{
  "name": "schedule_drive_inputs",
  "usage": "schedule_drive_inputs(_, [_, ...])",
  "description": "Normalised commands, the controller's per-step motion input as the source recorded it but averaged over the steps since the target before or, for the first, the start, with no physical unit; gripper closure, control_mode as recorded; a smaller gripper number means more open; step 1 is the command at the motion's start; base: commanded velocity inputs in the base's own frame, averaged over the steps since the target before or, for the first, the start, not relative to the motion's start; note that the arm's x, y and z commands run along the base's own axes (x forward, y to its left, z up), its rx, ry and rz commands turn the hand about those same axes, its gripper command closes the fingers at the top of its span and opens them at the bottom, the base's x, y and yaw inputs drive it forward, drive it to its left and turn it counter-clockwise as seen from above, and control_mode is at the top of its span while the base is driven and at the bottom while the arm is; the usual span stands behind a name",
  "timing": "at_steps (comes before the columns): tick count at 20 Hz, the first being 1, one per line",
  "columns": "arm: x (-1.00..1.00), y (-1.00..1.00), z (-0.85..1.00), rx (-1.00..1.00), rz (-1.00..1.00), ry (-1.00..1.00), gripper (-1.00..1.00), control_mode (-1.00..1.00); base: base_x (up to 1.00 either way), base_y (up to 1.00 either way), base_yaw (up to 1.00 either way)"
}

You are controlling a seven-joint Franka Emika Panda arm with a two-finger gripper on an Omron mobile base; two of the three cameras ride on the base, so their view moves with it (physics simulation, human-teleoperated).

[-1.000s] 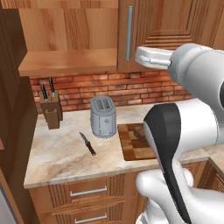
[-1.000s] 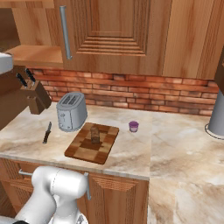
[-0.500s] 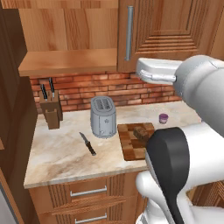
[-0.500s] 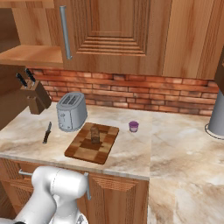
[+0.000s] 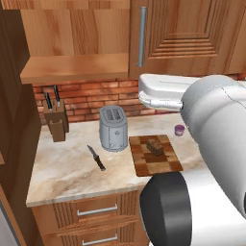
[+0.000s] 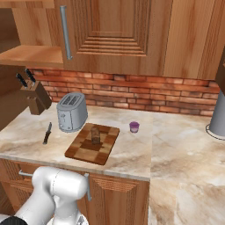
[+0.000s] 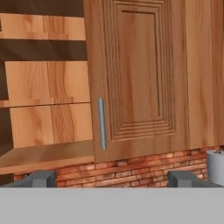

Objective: Pick the bread, place it on the cutting board, pick the jam, place it on the counter, and close the cabinet.

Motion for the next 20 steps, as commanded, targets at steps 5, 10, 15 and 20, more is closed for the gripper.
schedule_drive_inputs(5, [-0.53,0.23,0.09,-0.01,-0.05,0.00,-1.00,-1.00,0.00,0.00,0.00])
schedule_drive_inputs(10, [-0.33,0.22,0.01,-0.02,-0.01,0.00,-1.00,-1.00,0.00,0.00,0.00])
schedule_drive_inputs(15, [-0.09,0.27,0.00,-0.03,0.00,0.00,-1.00,-1.00,0.00,0.00,0.00])
schedule_drive_inputs(20, [0.00,0.26,-0.03,-0.02,0.00,0.00,-1.00,-1.00,0.00,0.00,0.00])
